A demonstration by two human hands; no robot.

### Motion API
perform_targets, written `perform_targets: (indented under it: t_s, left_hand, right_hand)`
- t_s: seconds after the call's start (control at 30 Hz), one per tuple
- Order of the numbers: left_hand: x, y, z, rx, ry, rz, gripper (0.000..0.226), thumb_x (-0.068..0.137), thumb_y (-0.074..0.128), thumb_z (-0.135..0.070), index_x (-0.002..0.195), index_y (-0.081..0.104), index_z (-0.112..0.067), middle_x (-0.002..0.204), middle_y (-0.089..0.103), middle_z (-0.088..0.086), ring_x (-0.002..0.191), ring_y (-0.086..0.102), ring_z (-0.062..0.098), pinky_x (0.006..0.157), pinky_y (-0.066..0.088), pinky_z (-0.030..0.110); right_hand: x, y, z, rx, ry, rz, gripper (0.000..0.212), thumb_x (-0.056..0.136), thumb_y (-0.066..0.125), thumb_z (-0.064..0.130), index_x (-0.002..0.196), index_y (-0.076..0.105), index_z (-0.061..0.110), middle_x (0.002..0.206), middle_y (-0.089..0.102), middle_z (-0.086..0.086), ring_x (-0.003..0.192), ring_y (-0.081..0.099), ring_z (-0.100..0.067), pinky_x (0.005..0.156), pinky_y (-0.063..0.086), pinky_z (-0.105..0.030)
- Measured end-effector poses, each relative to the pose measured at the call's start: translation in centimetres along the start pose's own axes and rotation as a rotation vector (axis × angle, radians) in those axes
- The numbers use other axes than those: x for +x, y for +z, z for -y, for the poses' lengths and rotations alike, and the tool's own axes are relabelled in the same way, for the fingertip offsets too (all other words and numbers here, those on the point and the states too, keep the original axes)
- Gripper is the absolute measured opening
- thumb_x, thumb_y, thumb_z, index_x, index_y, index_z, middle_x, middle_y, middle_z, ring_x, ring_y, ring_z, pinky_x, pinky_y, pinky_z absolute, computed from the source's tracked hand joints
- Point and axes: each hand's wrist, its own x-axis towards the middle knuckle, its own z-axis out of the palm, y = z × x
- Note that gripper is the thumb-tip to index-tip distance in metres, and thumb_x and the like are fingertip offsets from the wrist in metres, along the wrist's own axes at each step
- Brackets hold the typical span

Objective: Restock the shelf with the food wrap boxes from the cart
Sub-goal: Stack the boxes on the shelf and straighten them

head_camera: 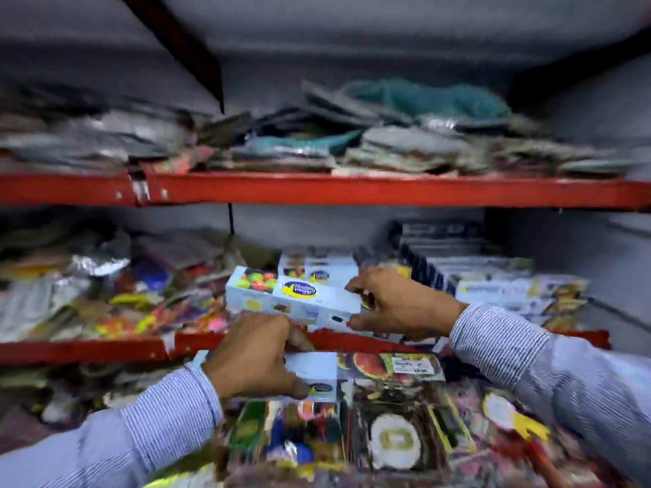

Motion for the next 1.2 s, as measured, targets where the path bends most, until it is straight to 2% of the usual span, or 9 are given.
perform_targets:
  t_s: [0.13, 0.2, 0.27, 0.37, 0.53, 0.67, 0.83, 1.03, 1.2]
  left_hand:
    - [3.0, -1.4, -0.8, -0.027, -0.011, -0.024, 0.058, 0.051, 0.083, -0.055, 0.107, 0.073, -0.044, 0.095, 0.079, -0.015, 0.082, 0.068, 0.008, 0.069, 0.052, 0.023]
    - [4.4, -1.3, -1.0, -0.040, -0.023, -0.015, 0.055, 0.052, 0.083, -0.053, 0.106, 0.074, -0.040, 0.095, 0.078, -0.014, 0.079, 0.065, 0.010, 0.067, 0.049, 0.024]
    - [5.6, -0.8, -1.1, -0.063, -0.024, -0.006, 0.054, 0.052, 0.082, -0.051, 0.104, 0.075, -0.040, 0.088, 0.077, -0.015, 0.070, 0.058, 0.007, 0.060, 0.043, 0.022]
    - [7.1, -0.1, -1.0, -0.060, -0.014, -0.019, 0.053, 0.051, 0.081, -0.050, 0.103, 0.075, -0.041, 0.080, 0.076, -0.012, 0.061, 0.051, 0.005, 0.054, 0.035, 0.021]
    - [9.1, 1.2, -0.1, -0.074, -0.047, 0.000, 0.055, 0.054, 0.085, -0.047, 0.108, 0.075, -0.038, 0.098, 0.079, -0.014, 0.079, 0.065, 0.009, 0.064, 0.041, 0.021]
    - [10.2, 2.4, 0.8, -0.089, -0.066, -0.002, 0.057, 0.055, 0.088, -0.046, 0.110, 0.075, -0.035, 0.105, 0.078, -0.015, 0.091, 0.067, 0.010, 0.069, 0.044, 0.023]
    - [12.0, 2.9, 1.5, -0.116, -0.113, 0.005, 0.056, 0.055, 0.087, -0.046, 0.108, 0.075, -0.034, 0.111, 0.076, -0.016, 0.100, 0.067, 0.011, 0.085, 0.057, 0.031]
    - [15.8, 4.2, 1.8, -0.135, -0.107, -0.051, 0.054, 0.059, 0.088, -0.043, 0.110, 0.077, -0.029, 0.113, 0.076, -0.014, 0.100, 0.071, 0.012, 0.077, 0.056, 0.028]
    - [18.3, 6.7, 1.8, -0.138, -0.096, -0.132, 0.057, 0.065, 0.088, -0.039, 0.118, 0.073, -0.022, 0.123, 0.073, -0.005, 0.111, 0.066, 0.018, 0.087, 0.057, 0.032]
  right_hand:
    - [2.2, -0.6, -2.8, -0.049, 0.071, 0.000, 0.031, 0.085, 0.071, 0.030, 0.096, 0.064, 0.002, 0.083, 0.049, -0.006, 0.075, 0.043, -0.021, 0.066, 0.030, -0.029]
    - [3.9, 0.2, -4.3, -0.089, 0.102, 0.017, 0.030, 0.085, 0.070, 0.025, 0.090, 0.062, -0.003, 0.082, 0.053, -0.016, 0.076, 0.048, -0.030, 0.066, 0.035, -0.035]
    - [5.7, 1.6, -6.0, -0.125, 0.133, 0.051, 0.033, 0.085, 0.069, 0.024, 0.100, 0.064, -0.004, 0.100, 0.063, -0.025, 0.094, 0.059, -0.037, 0.079, 0.046, -0.041]
    - [7.9, 3.9, -8.5, -0.105, 0.162, 0.089, 0.042, 0.086, 0.070, 0.022, 0.120, 0.062, -0.001, 0.123, 0.060, -0.025, 0.114, 0.057, -0.036, 0.092, 0.044, -0.037]
    - [10.2, 7.3, -11.6, -0.042, 0.230, 0.101, 0.050, 0.086, 0.069, 0.018, 0.132, 0.056, 0.007, 0.139, 0.051, -0.017, 0.128, 0.051, -0.034, 0.104, 0.044, -0.035]
    - [10.5, 8.8, -13.1, -0.019, 0.201, 0.039, 0.046, 0.081, 0.072, 0.013, 0.126, 0.063, 0.006, 0.133, 0.055, -0.016, 0.123, 0.053, -0.029, 0.102, 0.044, -0.030]
    - [10.5, 8.8, -14.0, 0.067, 0.157, -0.103, 0.015, 0.073, 0.071, 0.000, 0.088, 0.071, -0.003, 0.097, 0.071, -0.019, 0.085, 0.067, -0.026, 0.080, 0.056, -0.037]
    - [8.9, 6.4, -14.8, 0.220, 0.222, -0.205, 0.025, 0.090, 0.063, 0.012, 0.111, 0.076, 0.015, 0.115, 0.077, -0.004, 0.096, 0.073, -0.014, 0.087, 0.057, -0.025]
    - [6.4, 5.4, -13.8, 0.155, 0.201, -0.055, 0.032, 0.098, 0.055, 0.032, 0.110, 0.073, 0.009, 0.090, 0.077, -0.005, 0.084, 0.068, -0.023, 0.079, 0.053, -0.032]
